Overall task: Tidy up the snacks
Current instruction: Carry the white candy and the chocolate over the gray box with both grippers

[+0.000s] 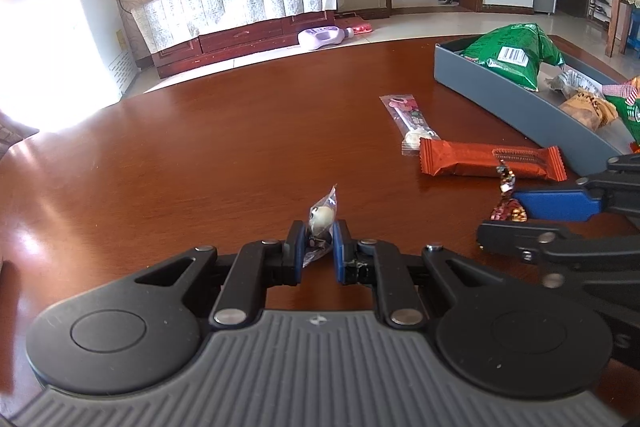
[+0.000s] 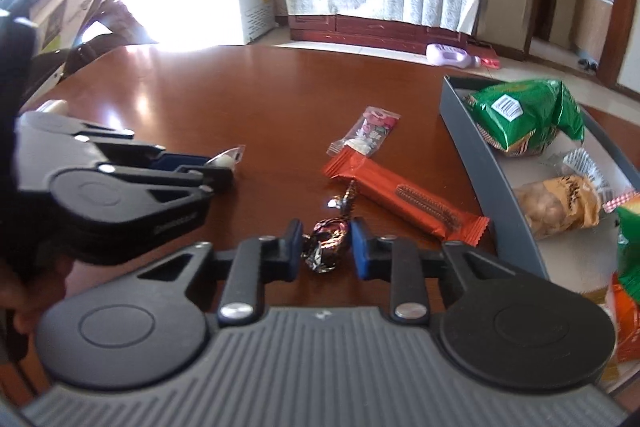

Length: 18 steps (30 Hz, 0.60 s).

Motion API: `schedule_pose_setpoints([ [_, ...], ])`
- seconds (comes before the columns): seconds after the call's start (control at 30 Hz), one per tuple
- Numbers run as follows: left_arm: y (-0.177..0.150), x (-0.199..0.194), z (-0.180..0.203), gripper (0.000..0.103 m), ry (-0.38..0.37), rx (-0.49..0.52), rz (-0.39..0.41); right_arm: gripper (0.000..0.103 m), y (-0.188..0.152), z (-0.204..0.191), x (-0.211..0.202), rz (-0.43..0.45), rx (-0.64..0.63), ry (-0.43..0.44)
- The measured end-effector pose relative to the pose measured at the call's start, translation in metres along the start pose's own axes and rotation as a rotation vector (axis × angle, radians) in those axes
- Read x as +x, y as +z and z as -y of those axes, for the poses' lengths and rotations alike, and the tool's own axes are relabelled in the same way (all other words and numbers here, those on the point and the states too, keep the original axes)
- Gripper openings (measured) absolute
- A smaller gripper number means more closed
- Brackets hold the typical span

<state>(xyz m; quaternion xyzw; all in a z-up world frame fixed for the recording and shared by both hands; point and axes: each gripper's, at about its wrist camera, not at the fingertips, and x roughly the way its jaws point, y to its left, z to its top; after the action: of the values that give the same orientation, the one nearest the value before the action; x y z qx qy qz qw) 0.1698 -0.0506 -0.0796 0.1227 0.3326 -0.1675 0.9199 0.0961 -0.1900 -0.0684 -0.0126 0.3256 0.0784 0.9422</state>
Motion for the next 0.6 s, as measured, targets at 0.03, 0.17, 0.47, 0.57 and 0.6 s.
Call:
schedule_pose_setpoints([
  [0.03,0.000,0.000,0.001,0.017,-0.002,0.001,0.001,0.028,0.000,0.001,-0.003,0.005,-0.001,0.006],
  [0.17,0.001,-0.001,0.008,0.017,-0.007,0.016,0.002,0.028,0.001,0.000,-0.016,0.033,-0.023,0.021],
  [0.47,0.005,-0.005,0.017,0.017,0.003,0.018,0.014,0.028,0.011,0.011,-0.051,0.102,0.004,0.029],
  [0.57,0.008,-0.008,0.022,0.017,0.002,0.016,0.033,0.028,0.013,0.013,-0.059,0.114,0.001,0.030],
  [0.6,0.010,-0.010,0.025,0.017,0.002,0.016,0.038,0.028,0.013,0.014,-0.062,0.119,0.002,0.031],
])
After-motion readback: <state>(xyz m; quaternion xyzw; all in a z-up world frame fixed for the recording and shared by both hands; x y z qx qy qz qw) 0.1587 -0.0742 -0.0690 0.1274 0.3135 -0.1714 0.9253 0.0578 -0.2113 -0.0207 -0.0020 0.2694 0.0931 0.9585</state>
